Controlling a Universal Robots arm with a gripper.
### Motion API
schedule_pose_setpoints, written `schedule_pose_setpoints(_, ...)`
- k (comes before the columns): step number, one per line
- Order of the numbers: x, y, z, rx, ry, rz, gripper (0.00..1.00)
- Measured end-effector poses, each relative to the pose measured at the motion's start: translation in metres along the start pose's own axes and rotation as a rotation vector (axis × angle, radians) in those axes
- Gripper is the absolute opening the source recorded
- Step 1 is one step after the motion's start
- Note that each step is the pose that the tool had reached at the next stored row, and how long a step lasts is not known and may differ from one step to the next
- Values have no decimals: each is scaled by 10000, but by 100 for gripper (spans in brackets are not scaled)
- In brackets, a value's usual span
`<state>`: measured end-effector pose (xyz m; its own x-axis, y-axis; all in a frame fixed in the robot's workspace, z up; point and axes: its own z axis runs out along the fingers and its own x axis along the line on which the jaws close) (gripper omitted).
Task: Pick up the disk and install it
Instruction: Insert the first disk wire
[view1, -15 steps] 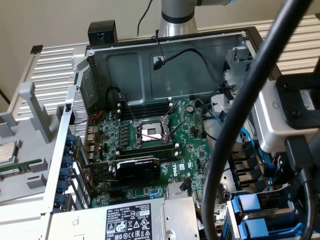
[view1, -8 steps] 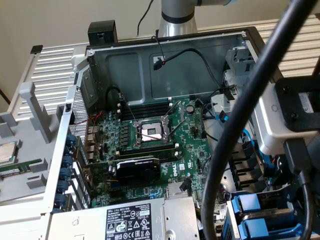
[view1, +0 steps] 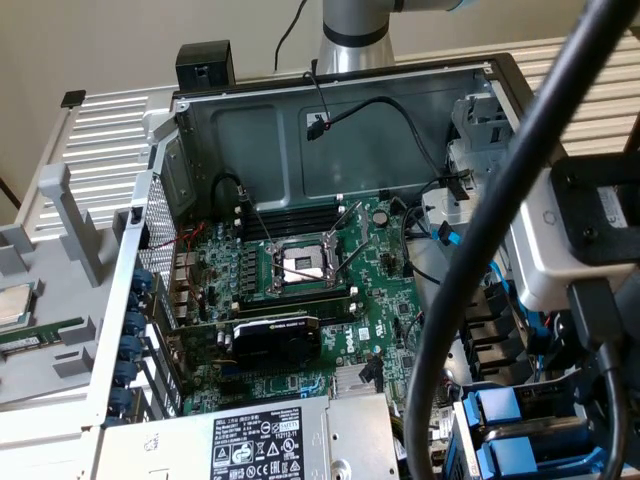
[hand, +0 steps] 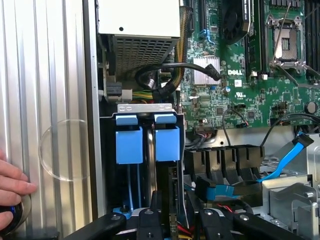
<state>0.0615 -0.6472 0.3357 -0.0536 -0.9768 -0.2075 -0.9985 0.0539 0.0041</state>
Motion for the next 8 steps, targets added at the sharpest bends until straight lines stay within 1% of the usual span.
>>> schedule_pose_setpoints(3, 1, -1, 4, -1, -11, -1, 33)
schedule_pose_setpoints(7, 1, -1, 5, -2, -44, 0, 33)
schedule_pose_setpoints(8, 2, -2, 6, -3, -56, 0, 31)
